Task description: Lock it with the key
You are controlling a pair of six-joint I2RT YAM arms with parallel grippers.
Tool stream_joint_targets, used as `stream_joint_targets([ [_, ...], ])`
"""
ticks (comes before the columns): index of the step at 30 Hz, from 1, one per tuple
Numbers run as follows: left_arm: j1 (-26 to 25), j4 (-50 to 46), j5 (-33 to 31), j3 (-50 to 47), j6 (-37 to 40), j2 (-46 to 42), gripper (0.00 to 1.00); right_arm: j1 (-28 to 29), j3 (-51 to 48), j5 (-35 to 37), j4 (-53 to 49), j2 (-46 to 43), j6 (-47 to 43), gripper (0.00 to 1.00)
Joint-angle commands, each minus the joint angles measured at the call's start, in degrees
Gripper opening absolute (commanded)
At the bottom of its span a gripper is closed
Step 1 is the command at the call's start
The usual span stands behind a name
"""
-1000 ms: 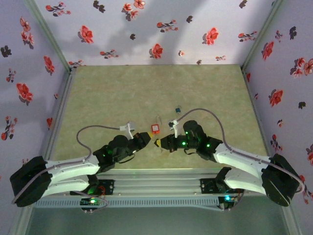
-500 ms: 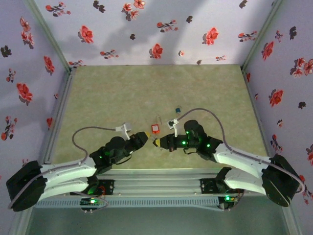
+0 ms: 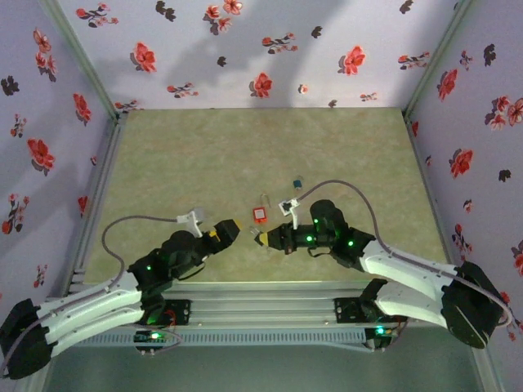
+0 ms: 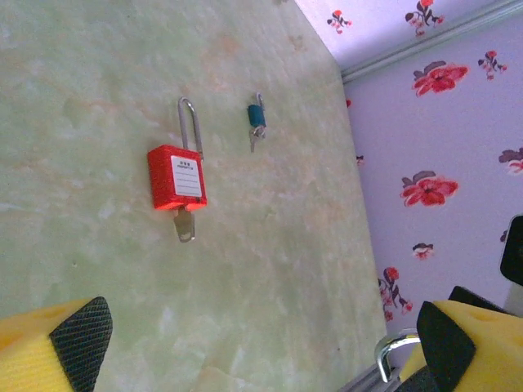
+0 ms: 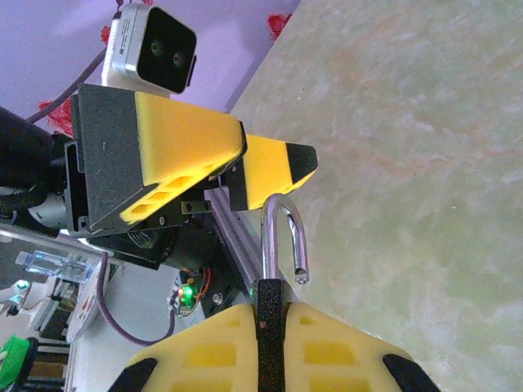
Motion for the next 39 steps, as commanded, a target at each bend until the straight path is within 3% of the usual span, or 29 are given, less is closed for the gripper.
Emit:
stream_joint_targets([
  [1, 1.4, -3.1, 5.8, 2.5, 4.9, 0.5, 1.0, -0.4, 0.8, -3.6, 3.5, 0.1, -0.7, 0.0],
  [7, 6.5, 4.8, 22.7, 2.5, 8.5, 5.6, 1.0, -0.4, 0.8, -5.7, 3.9, 0.6, -0.1, 0.0],
  [15, 8.4, 10.4, 35.3, 4.6, 10.6, 5.6, 1.0, -0.2, 1.1, -7.8, 5.2, 3.4, 0.7, 0.0],
  [25, 8.4, 12.5, 41.6, 3.7, 11.4, 7.0, 0.94, -0.1, 1.1, -9.3, 6.5, 4.3, 1.2, 0.0],
  [39, 8.4, 6.5, 42.7, 7.4, 16.2, 7.2, 0.9, 1.4, 0.9, -11.7, 8.0, 4.9, 1.4, 0.0],
])
